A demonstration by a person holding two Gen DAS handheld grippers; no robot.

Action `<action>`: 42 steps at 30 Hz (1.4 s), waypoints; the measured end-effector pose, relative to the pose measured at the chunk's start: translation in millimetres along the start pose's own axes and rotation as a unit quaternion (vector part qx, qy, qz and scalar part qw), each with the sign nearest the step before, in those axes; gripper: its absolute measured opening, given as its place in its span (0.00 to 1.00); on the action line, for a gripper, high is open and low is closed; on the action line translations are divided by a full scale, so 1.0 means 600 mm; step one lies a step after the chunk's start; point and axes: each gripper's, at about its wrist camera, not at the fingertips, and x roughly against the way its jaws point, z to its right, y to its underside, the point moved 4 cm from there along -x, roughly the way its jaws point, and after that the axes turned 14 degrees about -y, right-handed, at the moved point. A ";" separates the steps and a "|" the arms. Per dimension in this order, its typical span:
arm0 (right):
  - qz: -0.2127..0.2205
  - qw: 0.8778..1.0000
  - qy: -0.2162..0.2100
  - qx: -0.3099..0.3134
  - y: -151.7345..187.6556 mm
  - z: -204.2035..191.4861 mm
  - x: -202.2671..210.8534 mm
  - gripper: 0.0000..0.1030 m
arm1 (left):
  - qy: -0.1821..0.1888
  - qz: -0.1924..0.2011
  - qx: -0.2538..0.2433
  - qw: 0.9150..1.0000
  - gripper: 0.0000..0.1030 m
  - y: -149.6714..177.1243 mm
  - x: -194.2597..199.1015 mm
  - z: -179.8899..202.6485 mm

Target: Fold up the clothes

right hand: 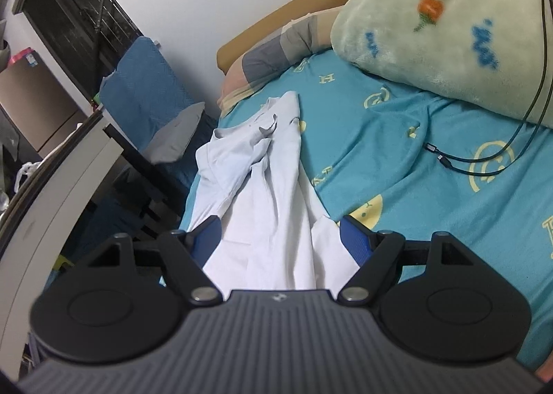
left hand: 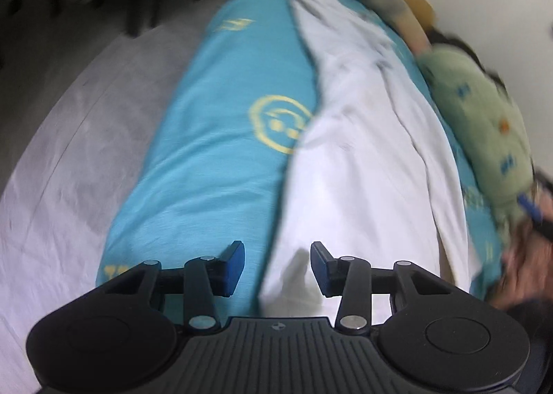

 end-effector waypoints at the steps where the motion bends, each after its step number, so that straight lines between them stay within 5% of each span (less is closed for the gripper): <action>1: 0.003 1.000 -0.001 -0.006 0.000 0.003 0.006 0.75 | -0.016 -0.003 -0.021 1.000 0.36 0.001 0.000 0.011; 2: 0.005 1.000 -0.004 -0.012 0.000 0.006 0.011 0.75 | -0.032 -0.007 -0.043 0.999 0.19 0.003 0.000 0.021; 4: 0.008 1.000 -0.007 -0.023 -0.002 0.013 0.018 0.75 | -0.064 -0.014 -0.085 0.994 0.06 0.005 0.001 0.042; 11: 0.009 0.999 -0.013 -0.052 -0.005 0.037 0.035 0.76 | -0.139 0.045 -0.204 0.968 0.02 -0.014 0.096 0.130; 14: 0.002 0.998 -0.025 -0.059 -0.006 0.044 0.039 0.77 | -0.122 0.062 -0.221 0.966 0.02 -0.025 0.157 0.188; 20: -0.008 0.998 -0.043 -0.038 -0.010 0.035 0.032 0.77 | -0.132 0.068 -0.274 0.950 0.02 -0.007 0.170 0.347; 27: -0.030 0.998 -0.045 -0.014 -0.003 0.030 0.023 0.77 | -0.111 -0.010 -0.262 0.959 0.05 0.065 0.058 0.421; 30: -0.038 0.998 -0.045 -0.013 0.000 0.032 0.020 0.77 | -0.104 -0.045 -0.238 0.965 0.18 0.070 0.031 0.411; 32: -0.044 0.998 -0.045 -0.015 0.003 0.035 0.018 0.77 | -0.110 -0.043 -0.206 0.971 0.46 0.055 0.031 0.390; 34: -0.050 0.998 -0.043 -0.018 0.005 0.037 0.014 0.77 | -0.118 -0.042 -0.173 0.977 0.54 0.039 0.030 0.366; 38: -0.065 0.997 -0.041 -0.020 0.012 0.038 0.003 0.77 | -0.124 -0.051 -0.110 0.985 0.55 0.014 0.013 0.324; 42: -0.102 0.994 -0.026 -0.006 0.031 0.043 -0.015 0.77 | -0.162 -0.075 -0.038 0.983 0.58 0.002 -0.021 0.286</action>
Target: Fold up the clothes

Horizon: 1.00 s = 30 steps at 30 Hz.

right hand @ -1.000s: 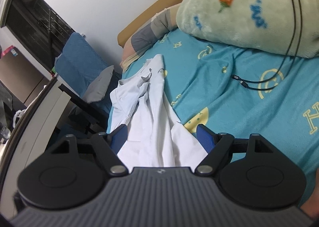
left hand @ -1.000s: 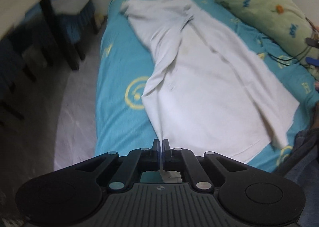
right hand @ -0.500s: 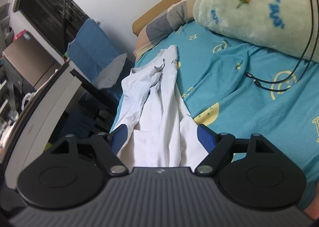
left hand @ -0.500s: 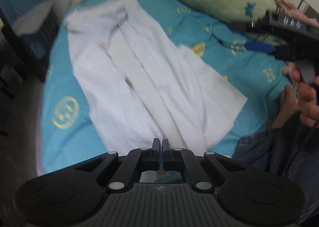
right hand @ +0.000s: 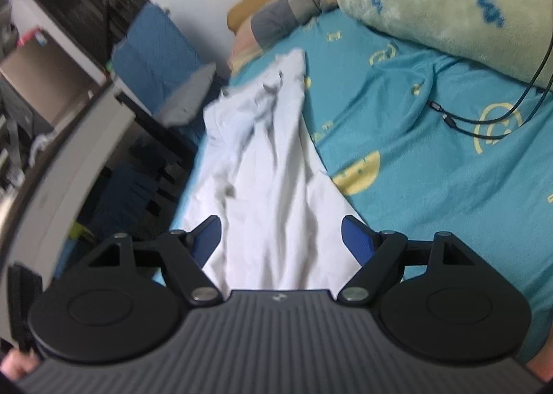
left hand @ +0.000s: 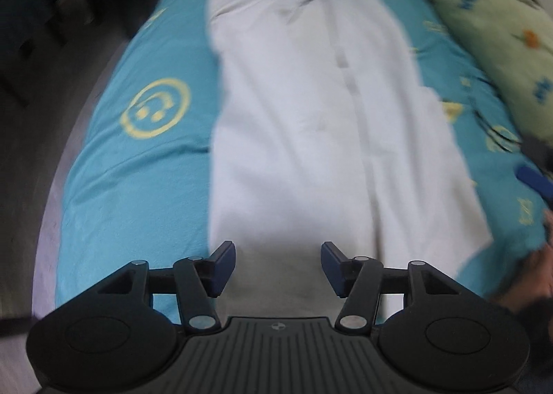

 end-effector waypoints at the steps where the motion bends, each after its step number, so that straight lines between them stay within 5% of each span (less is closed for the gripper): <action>1: -0.017 1.000 0.005 -0.002 0.006 0.006 -0.008 0.77 | -0.004 -0.011 0.020 1.000 0.61 -0.004 -0.010 -0.009; 5: -0.066 0.995 0.023 -0.076 0.031 0.057 -0.039 0.76 | -0.016 -0.034 0.095 0.995 0.81 -0.015 -0.041 -0.046; 9: -0.055 0.989 0.071 -0.121 0.037 0.096 -0.051 0.76 | 0.009 -0.057 0.138 0.989 0.81 -0.015 -0.059 -0.060; 13: -0.032 0.990 0.121 -0.060 0.024 0.094 -0.062 0.76 | 0.030 -0.068 0.138 0.988 0.81 -0.016 -0.068 -0.055; 16: -0.059 0.991 0.102 -0.059 0.029 0.103 -0.089 0.80 | 0.037 -0.067 0.130 0.989 0.80 -0.016 -0.066 -0.050; 18: -0.071 0.994 0.072 -0.049 0.033 0.092 -0.093 0.83 | 0.040 -0.066 0.126 0.989 0.71 -0.015 -0.062 -0.049; 22: -0.116 0.984 -0.050 -0.122 0.056 0.076 -0.093 0.83 | 0.045 -0.074 0.120 0.989 0.15 -0.005 -0.048 -0.052; 26: -0.166 0.975 -0.097 -0.109 0.082 0.040 -0.095 0.82 | 0.067 -0.051 0.133 0.988 0.03 0.001 -0.016 -0.066; 30: -0.222 0.966 -0.111 -0.075 0.107 0.006 -0.106 0.76 | 0.089 -0.031 0.137 0.986 0.03 0.009 0.005 -0.076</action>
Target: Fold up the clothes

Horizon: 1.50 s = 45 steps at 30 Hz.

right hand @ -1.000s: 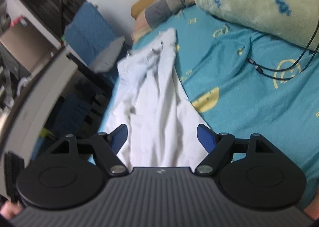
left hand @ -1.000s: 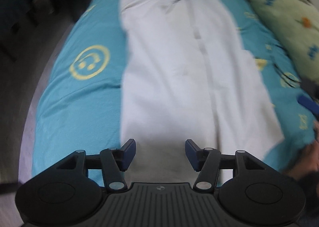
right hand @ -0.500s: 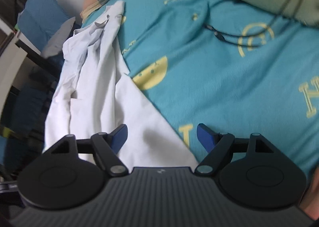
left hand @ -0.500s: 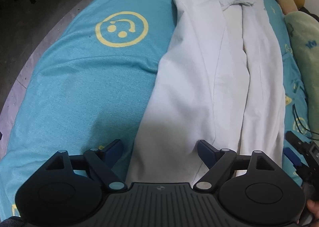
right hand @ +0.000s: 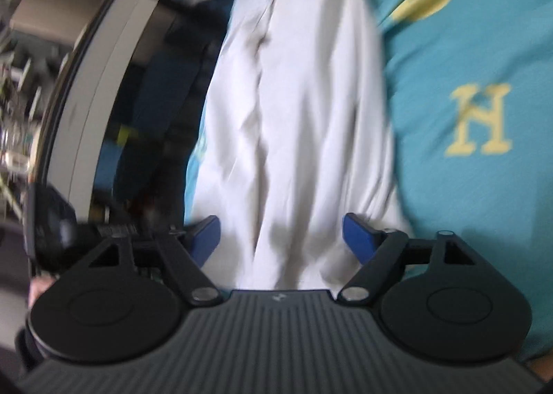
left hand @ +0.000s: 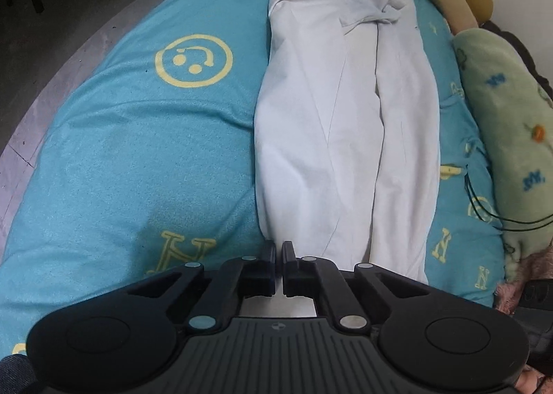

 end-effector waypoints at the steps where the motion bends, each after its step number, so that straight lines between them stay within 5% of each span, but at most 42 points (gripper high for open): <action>1: -0.008 1.000 0.017 0.014 0.004 -0.004 -0.006 0.74 | -0.004 -0.003 0.002 1.000 0.04 0.000 -0.002 0.002; 4: -0.003 0.997 0.062 0.049 0.007 -0.015 -0.013 0.73 | -0.024 -0.019 0.005 1.000 0.14 0.001 -0.029 0.000; 6: 0.046 0.994 0.072 0.062 0.004 -0.027 0.014 0.74 | -0.032 -0.026 0.006 0.999 0.26 -0.002 -0.045 -0.003; 11: 0.139 0.984 0.091 0.064 -0.003 -0.031 0.085 0.76 | -0.056 -0.019 0.024 0.998 0.81 -0.007 -0.048 -0.014; 16: 0.154 0.977 0.146 0.029 -0.018 0.006 0.074 0.77 | -0.059 -0.027 0.034 0.997 0.79 -0.013 -0.057 -0.017; 23: 0.059 0.997 0.047 -0.021 0.005 0.035 0.011 0.77 | -0.051 -0.034 -0.002 0.998 0.63 0.002 -0.064 0.010; 27: 0.017 0.996 0.075 0.038 0.023 0.014 -0.014 0.77 | -0.084 -0.048 -0.059 0.994 0.46 0.020 -0.063 0.035; 29: -0.013 0.989 0.117 0.095 0.032 -0.009 -0.030 0.77 | -0.108 -0.046 -0.089 0.989 0.20 0.029 -0.058 0.049; 33: -0.082 0.939 0.231 0.240 0.061 -0.049 -0.085 0.76 | -0.107 -0.044 -0.083 0.990 0.08 0.029 -0.053 0.052; 34: -0.083 0.932 0.245 0.254 0.066 -0.052 -0.090 0.74 | -0.103 -0.043 -0.074 0.991 0.06 0.027 -0.052 0.049; 36: -0.074 0.925 0.261 0.266 0.070 -0.057 -0.086 0.54 | -0.089 -0.035 -0.054 0.994 0.04 0.027 -0.038 0.042; 37: -0.063 0.926 0.263 0.262 0.068 -0.061 -0.077 0.19 | -0.082 -0.028 -0.047 0.995 0.04 0.027 -0.029 0.039; 40: -0.028 0.947 0.230 0.222 0.046 -0.075 -0.029 0.14 | -0.032 0.006 -0.020 0.999 0.03 0.026 0.020 0.035; 45: 0.045 0.960 0.185 0.207 0.012 -0.139 0.065 0.13 | 0.071 0.050 0.039 0.995 0.03 0.015 0.122 0.045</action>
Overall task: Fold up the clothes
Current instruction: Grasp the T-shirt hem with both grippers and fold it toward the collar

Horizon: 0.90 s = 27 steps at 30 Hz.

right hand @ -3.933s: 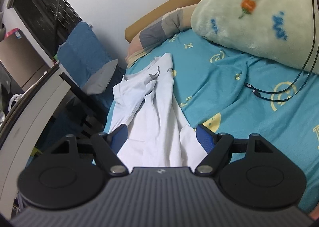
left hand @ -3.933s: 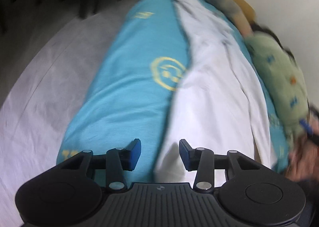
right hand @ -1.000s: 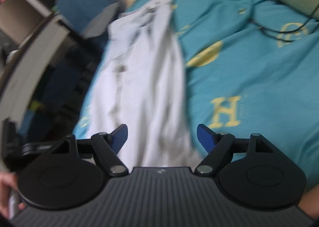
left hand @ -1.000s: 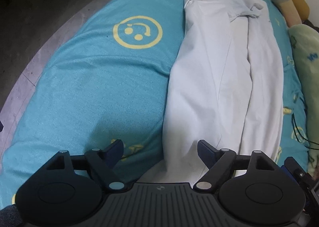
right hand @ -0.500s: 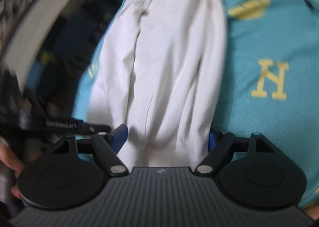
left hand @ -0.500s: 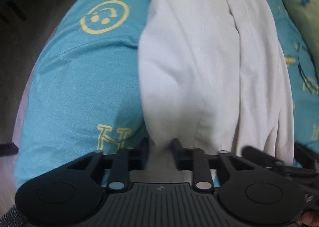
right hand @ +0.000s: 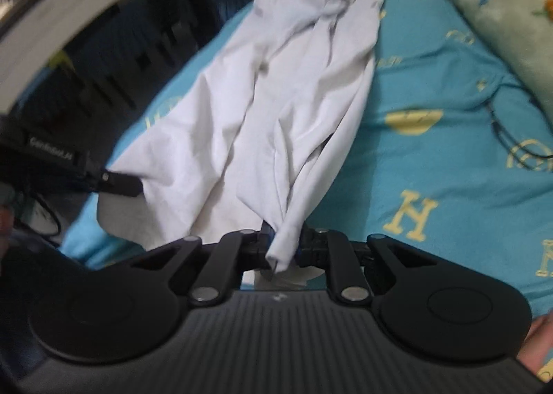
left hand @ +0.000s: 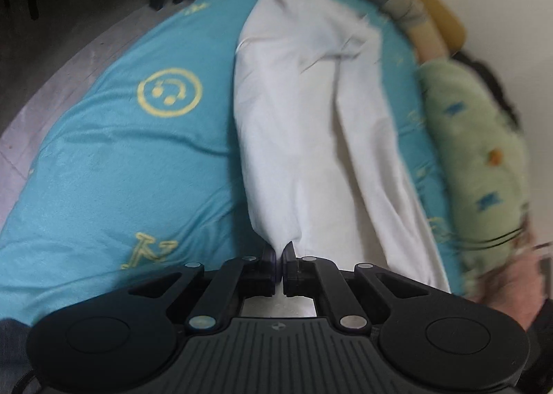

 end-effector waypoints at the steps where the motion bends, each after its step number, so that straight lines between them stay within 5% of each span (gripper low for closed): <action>1: 0.019 1.000 -0.011 -0.011 -0.018 -0.005 0.021 0.13 | 0.017 0.013 0.010 1.000 0.03 -0.004 0.026 0.003; 8: 0.103 0.993 -0.048 -0.024 -0.046 -0.036 0.144 0.13 | 0.085 0.063 0.050 0.993 0.03 0.005 0.129 -0.020; 18: 0.084 0.993 -0.080 -0.031 0.149 -0.029 0.191 0.13 | 0.069 0.028 -0.002 0.997 0.03 0.204 0.101 -0.052; 22: 0.096 0.991 -0.090 -0.035 0.139 -0.028 0.206 0.13 | 0.065 0.025 -0.007 0.998 0.03 0.185 0.107 -0.045; 27: 0.129 0.988 -0.085 -0.031 0.051 -0.028 0.203 0.13 | 0.043 0.046 -0.014 0.998 0.03 0.110 0.129 -0.016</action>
